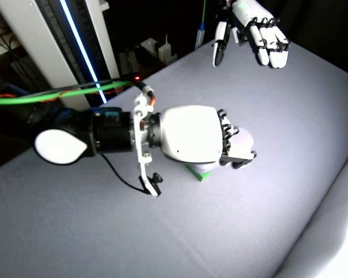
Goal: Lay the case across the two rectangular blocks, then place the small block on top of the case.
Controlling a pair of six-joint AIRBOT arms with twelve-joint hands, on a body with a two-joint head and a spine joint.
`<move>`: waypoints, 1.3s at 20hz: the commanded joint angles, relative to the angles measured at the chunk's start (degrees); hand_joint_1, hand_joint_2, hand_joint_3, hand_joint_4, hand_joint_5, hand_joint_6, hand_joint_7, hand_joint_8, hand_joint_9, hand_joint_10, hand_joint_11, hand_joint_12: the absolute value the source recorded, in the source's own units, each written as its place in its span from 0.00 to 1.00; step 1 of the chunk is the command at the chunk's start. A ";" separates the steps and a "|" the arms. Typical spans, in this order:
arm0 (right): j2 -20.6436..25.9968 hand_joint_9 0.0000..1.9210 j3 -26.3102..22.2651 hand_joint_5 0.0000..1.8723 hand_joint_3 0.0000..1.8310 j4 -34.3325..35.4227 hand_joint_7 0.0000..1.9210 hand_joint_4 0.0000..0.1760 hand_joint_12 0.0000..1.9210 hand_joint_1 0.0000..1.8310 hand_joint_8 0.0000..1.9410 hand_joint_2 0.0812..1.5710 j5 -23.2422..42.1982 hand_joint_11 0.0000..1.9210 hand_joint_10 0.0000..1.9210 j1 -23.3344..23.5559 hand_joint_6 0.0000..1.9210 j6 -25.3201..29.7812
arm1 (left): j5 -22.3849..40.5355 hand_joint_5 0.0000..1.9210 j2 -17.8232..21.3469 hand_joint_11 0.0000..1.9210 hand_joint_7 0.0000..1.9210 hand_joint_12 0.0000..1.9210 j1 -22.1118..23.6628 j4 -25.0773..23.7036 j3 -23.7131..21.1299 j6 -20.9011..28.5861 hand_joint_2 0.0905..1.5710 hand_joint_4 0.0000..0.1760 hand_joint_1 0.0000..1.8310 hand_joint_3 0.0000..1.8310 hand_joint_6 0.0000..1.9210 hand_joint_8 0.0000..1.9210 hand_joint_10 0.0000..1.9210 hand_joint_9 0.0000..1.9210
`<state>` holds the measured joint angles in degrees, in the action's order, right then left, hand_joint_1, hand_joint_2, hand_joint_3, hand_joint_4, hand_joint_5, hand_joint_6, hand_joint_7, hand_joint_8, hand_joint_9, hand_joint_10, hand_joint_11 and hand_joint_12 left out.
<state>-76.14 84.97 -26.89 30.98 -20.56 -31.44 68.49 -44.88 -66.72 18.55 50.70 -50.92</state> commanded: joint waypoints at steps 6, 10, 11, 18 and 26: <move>-0.66 0.51 1.27 0.53 0.00 0.95 0.57 0.00 0.73 0.68 0.37 0.67 3.37 0.29 0.37 1.06 0.56 -0.21 | 6.68 0.05 -0.41 0.00 0.09 0.36 0.43 -0.21 0.43 0.74 0.53 0.82 0.44 0.00 0.00 0.00 0.00 0.10; -0.84 0.55 1.28 0.48 0.00 0.72 0.54 0.00 0.72 0.74 0.42 0.68 3.29 0.45 0.53 1.06 0.58 -0.22 | 6.67 0.05 -0.56 0.00 0.10 0.39 0.44 -0.21 0.55 1.06 0.53 0.72 0.42 0.00 0.00 0.00 0.00 0.11; -0.86 0.53 1.28 0.48 0.00 0.72 0.53 0.00 0.72 0.75 0.45 0.68 3.29 0.42 0.55 1.06 0.59 -0.24 | 6.67 0.05 -0.56 0.00 0.10 0.40 0.44 -0.21 0.54 1.10 0.53 0.76 0.42 0.00 0.00 0.00 0.00 0.11; -0.96 0.37 1.26 0.42 0.00 0.72 0.47 0.11 0.71 0.65 0.57 0.74 3.29 0.15 0.36 1.06 0.67 -0.62 | 6.85 0.06 -0.74 0.00 0.10 0.37 0.44 -0.21 0.60 1.41 0.52 0.82 0.43 0.00 0.00 0.00 0.00 0.11; -0.95 0.37 1.31 0.40 0.00 0.73 0.44 0.00 0.63 0.67 0.01 0.63 3.29 0.07 0.09 1.05 0.00 -0.62 | 6.87 0.06 -0.90 0.00 0.10 0.37 0.43 -0.21 0.74 1.70 0.52 0.80 0.42 0.00 0.00 0.00 0.00 0.11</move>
<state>-77.19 86.04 -27.53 28.42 -20.38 -31.81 68.45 -45.56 -66.72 18.59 51.05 -49.52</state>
